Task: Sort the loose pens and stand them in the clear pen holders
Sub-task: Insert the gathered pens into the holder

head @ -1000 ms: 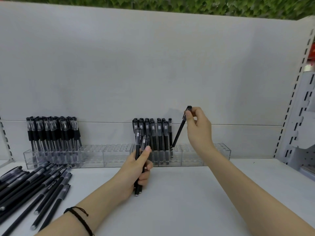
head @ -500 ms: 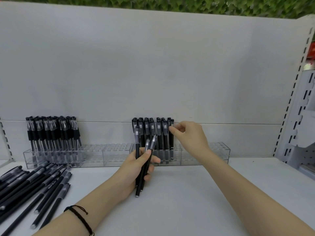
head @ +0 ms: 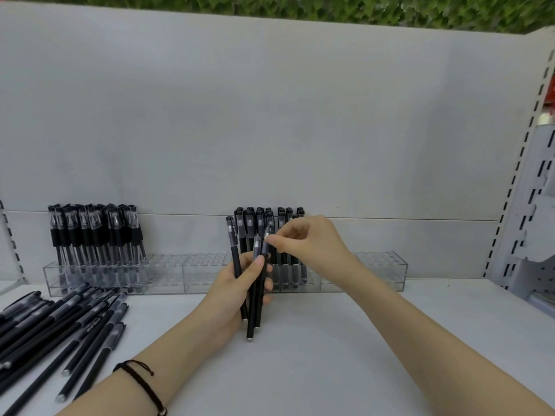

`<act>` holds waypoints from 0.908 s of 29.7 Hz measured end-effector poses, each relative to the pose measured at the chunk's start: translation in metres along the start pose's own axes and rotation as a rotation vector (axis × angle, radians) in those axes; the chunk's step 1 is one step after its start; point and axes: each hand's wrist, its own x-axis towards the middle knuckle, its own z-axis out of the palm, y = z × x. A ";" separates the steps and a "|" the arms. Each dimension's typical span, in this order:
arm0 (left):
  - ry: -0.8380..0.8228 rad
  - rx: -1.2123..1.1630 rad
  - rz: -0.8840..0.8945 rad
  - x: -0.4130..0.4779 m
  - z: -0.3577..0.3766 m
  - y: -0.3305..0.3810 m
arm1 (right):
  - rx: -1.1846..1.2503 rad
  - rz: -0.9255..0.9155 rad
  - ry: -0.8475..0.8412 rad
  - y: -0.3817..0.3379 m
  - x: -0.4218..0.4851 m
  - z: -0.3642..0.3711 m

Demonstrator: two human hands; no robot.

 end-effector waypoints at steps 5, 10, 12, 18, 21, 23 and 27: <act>-0.026 -0.001 0.028 -0.001 0.003 -0.001 | 0.147 0.150 -0.060 -0.001 0.001 -0.007; -0.011 0.044 -0.088 -0.005 0.004 -0.001 | 0.436 0.217 0.032 -0.004 0.004 -0.013; 0.008 0.147 -0.104 -0.005 0.003 -0.003 | 0.526 0.181 0.172 -0.009 0.007 -0.022; 0.055 0.195 -0.128 -0.001 0.000 -0.006 | 0.283 0.016 0.500 -0.003 0.015 -0.043; 0.056 0.197 -0.139 -0.001 0.002 -0.005 | 0.186 0.017 0.498 0.006 0.016 -0.040; 0.056 0.177 -0.156 -0.002 0.003 -0.003 | 0.133 0.023 0.481 0.011 0.015 -0.037; 0.053 0.067 -0.217 -0.001 0.003 0.000 | -0.012 0.064 0.398 0.019 0.017 -0.033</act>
